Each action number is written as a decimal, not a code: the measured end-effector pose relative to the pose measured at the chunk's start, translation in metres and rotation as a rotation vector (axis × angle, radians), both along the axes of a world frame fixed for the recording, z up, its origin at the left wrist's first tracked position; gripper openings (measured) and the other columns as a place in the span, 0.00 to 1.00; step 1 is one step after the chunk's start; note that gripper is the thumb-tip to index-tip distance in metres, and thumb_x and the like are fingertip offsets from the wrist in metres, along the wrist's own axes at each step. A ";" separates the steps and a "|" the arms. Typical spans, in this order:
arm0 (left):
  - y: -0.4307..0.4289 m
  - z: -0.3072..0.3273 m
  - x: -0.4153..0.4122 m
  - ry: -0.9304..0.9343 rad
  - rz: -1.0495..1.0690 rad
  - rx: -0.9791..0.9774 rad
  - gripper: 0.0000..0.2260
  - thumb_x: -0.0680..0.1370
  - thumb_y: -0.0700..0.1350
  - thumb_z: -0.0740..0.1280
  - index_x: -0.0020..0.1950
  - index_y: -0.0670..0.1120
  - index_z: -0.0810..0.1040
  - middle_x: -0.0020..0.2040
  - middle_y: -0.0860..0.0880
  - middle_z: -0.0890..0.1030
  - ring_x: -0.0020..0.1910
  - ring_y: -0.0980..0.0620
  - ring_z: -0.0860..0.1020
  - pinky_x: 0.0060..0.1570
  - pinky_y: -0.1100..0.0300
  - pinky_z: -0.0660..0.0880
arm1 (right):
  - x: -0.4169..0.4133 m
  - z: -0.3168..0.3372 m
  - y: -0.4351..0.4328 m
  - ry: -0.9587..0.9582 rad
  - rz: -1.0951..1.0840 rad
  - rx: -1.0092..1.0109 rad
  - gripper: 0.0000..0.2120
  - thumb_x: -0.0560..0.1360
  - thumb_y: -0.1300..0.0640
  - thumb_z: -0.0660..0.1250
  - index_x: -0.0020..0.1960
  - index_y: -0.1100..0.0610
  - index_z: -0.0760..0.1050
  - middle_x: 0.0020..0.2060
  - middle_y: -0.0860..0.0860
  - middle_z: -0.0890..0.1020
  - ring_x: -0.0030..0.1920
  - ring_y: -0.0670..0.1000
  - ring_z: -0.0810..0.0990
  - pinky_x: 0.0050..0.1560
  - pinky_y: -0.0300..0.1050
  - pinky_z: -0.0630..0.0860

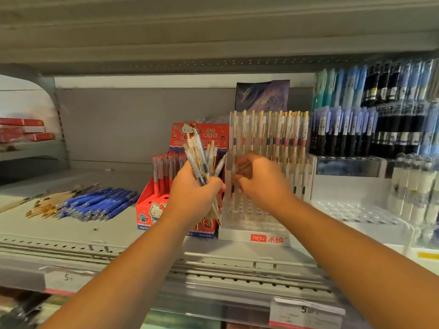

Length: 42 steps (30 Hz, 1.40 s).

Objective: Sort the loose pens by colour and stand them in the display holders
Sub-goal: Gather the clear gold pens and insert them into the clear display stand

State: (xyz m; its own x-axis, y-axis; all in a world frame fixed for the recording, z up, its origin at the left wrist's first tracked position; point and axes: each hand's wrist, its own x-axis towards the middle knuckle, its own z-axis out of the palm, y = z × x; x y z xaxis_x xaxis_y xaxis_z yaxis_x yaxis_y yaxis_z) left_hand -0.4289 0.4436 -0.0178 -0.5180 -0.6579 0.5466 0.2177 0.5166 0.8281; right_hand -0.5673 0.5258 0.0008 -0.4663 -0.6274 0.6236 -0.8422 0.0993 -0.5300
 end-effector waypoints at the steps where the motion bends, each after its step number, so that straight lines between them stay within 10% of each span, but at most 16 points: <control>1: -0.001 0.000 0.000 0.002 0.005 -0.007 0.09 0.74 0.37 0.68 0.52 0.47 0.79 0.42 0.48 0.83 0.32 0.56 0.81 0.28 0.66 0.75 | 0.001 -0.001 0.001 0.010 -0.011 -0.001 0.14 0.76 0.61 0.70 0.61 0.53 0.76 0.40 0.44 0.79 0.45 0.48 0.81 0.47 0.46 0.80; 10: 0.001 -0.002 -0.002 -0.009 -0.032 -0.117 0.13 0.74 0.36 0.67 0.49 0.55 0.77 0.36 0.57 0.82 0.32 0.56 0.81 0.30 0.65 0.76 | 0.011 0.005 0.014 -0.033 0.056 -0.136 0.20 0.75 0.63 0.67 0.64 0.49 0.77 0.50 0.40 0.80 0.47 0.39 0.77 0.44 0.26 0.72; 16: 0.002 -0.003 -0.003 0.015 -0.125 -0.050 0.13 0.76 0.36 0.66 0.57 0.48 0.78 0.35 0.51 0.83 0.31 0.53 0.82 0.28 0.62 0.77 | 0.014 0.008 0.022 -0.458 0.457 -0.161 0.11 0.75 0.64 0.71 0.52 0.50 0.81 0.47 0.46 0.86 0.50 0.43 0.84 0.50 0.36 0.80; 34: 0.004 -0.002 -0.004 0.128 -0.058 0.048 0.08 0.79 0.40 0.64 0.46 0.39 0.81 0.39 0.39 0.82 0.39 0.44 0.82 0.41 0.44 0.79 | -0.002 0.007 0.030 -0.745 0.250 -0.648 0.04 0.78 0.66 0.65 0.52 0.60 0.76 0.48 0.58 0.82 0.44 0.56 0.86 0.43 0.50 0.83; 37: 0.003 -0.003 -0.004 0.143 -0.050 0.033 0.06 0.79 0.40 0.63 0.48 0.38 0.78 0.36 0.40 0.81 0.37 0.40 0.81 0.33 0.49 0.78 | -0.010 0.006 0.034 -0.676 0.145 -0.716 0.04 0.79 0.65 0.65 0.51 0.58 0.76 0.46 0.55 0.82 0.42 0.52 0.86 0.39 0.47 0.83; 42: 0.006 -0.003 -0.005 0.135 -0.112 -0.065 0.09 0.81 0.40 0.63 0.60 0.49 0.75 0.37 0.59 0.80 0.34 0.66 0.77 0.31 0.73 0.72 | -0.010 0.002 0.030 -0.391 0.019 -0.653 0.09 0.79 0.63 0.66 0.57 0.55 0.76 0.48 0.50 0.82 0.45 0.46 0.85 0.37 0.43 0.83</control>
State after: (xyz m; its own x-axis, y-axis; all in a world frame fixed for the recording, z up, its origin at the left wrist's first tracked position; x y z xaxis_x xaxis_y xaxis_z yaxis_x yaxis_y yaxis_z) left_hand -0.4340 0.4495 -0.0209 -0.5054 -0.5611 0.6555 0.3835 0.5345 0.7531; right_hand -0.5770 0.5558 0.0023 -0.7227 -0.1976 0.6624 -0.5794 -0.3493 -0.7364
